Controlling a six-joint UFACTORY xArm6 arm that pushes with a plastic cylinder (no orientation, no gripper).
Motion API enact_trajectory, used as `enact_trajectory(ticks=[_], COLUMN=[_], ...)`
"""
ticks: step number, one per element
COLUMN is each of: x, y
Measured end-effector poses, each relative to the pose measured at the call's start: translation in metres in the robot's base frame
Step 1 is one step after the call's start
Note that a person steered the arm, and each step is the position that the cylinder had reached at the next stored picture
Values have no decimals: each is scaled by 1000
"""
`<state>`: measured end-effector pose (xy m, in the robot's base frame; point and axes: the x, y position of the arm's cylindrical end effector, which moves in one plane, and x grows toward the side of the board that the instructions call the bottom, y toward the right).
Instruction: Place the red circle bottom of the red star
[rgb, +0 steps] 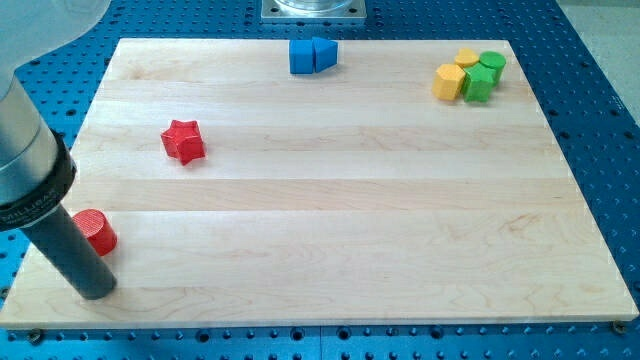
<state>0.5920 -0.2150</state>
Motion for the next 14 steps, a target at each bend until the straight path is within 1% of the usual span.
enact_trajectory(ticks=[1, 2, 3, 4, 5, 6, 7, 8, 9, 10, 13, 14], x=[0, 0, 0, 0, -6, -25, -32, -62, -62, -93, -108, -114], y=[-2, -17, -47, -47, -46, -34, -24, -2, -2, -2, 6, 24])
